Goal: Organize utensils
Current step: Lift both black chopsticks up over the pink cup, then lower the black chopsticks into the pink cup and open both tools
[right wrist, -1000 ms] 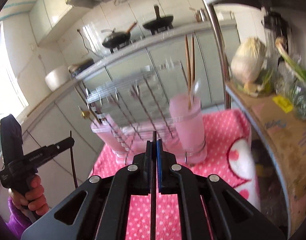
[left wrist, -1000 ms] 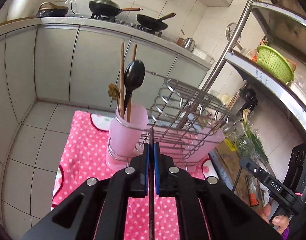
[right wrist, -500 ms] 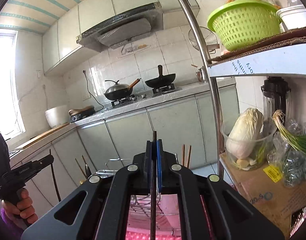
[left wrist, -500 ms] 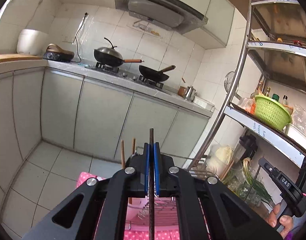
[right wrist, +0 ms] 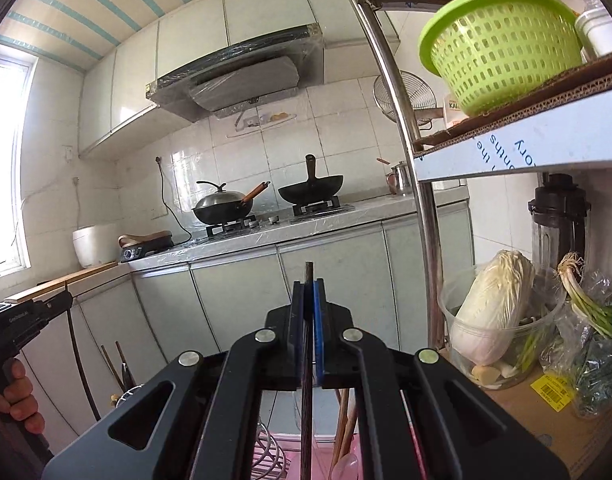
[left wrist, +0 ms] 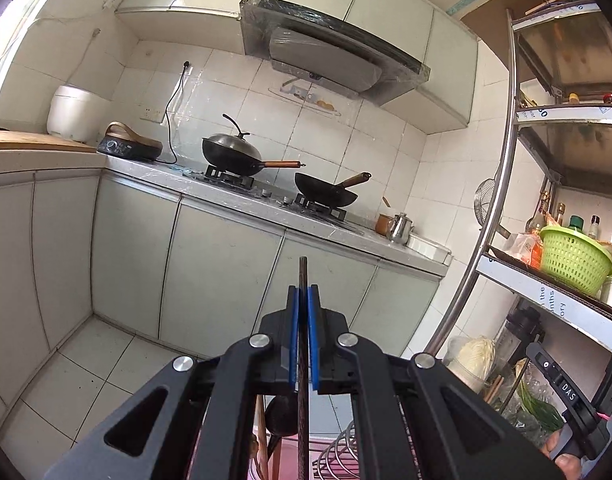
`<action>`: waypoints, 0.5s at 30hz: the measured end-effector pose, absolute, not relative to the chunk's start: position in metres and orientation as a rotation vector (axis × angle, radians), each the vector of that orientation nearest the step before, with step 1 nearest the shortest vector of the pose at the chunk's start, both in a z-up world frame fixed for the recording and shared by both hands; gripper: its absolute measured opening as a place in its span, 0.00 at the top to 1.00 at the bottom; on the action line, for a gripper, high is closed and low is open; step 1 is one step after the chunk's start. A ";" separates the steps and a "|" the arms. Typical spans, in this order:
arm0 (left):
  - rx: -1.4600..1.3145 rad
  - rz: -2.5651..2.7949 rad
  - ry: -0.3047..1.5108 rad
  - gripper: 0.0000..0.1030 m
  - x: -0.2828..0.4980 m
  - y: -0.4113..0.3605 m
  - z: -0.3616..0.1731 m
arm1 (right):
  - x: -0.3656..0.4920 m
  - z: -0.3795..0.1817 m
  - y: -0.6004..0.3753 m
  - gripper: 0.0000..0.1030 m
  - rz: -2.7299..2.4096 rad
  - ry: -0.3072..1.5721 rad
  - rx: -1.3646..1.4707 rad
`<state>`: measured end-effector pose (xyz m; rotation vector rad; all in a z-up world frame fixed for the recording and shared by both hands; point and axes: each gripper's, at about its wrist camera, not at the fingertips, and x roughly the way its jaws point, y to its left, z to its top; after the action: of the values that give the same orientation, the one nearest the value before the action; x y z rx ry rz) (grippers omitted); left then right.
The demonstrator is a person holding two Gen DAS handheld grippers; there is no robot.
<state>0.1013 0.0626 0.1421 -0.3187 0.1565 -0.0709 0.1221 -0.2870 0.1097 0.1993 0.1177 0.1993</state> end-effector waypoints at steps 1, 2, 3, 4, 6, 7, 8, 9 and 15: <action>-0.314 -0.068 0.143 0.96 0.102 0.062 0.139 | 0.123 0.105 -0.287 0.95 0.199 0.121 0.200; -0.311 -0.062 0.131 0.96 0.103 0.062 0.135 | 0.125 0.100 -0.286 0.95 0.197 0.126 0.199; -0.305 -0.057 0.119 0.96 0.104 0.062 0.132 | 0.126 0.095 -0.285 0.95 0.194 0.132 0.199; -0.301 -0.055 0.112 0.96 0.105 0.061 0.128 | 0.127 0.090 -0.285 0.95 0.195 0.137 0.201; -0.287 -0.043 0.102 0.96 0.110 0.060 0.122 | 0.128 0.084 -0.284 0.95 0.198 0.148 0.202; -0.277 -0.036 0.097 0.96 0.111 0.059 0.119 | 0.128 0.081 -0.283 0.95 0.201 0.153 0.203; -0.271 -0.029 0.088 0.96 0.112 0.058 0.116 | 0.129 0.078 -0.283 0.95 0.203 0.159 0.202; -0.267 -0.023 0.077 0.96 0.113 0.058 0.113 | 0.129 0.076 -0.282 0.95 0.202 0.162 0.199; -0.261 -0.027 0.088 0.96 0.114 0.056 0.089 | 0.124 0.067 -0.278 0.95 0.209 0.194 0.192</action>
<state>0.1141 0.0555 0.0894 -0.2607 0.0881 -0.0268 0.1238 -0.2776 0.0671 0.1923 0.1937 0.2090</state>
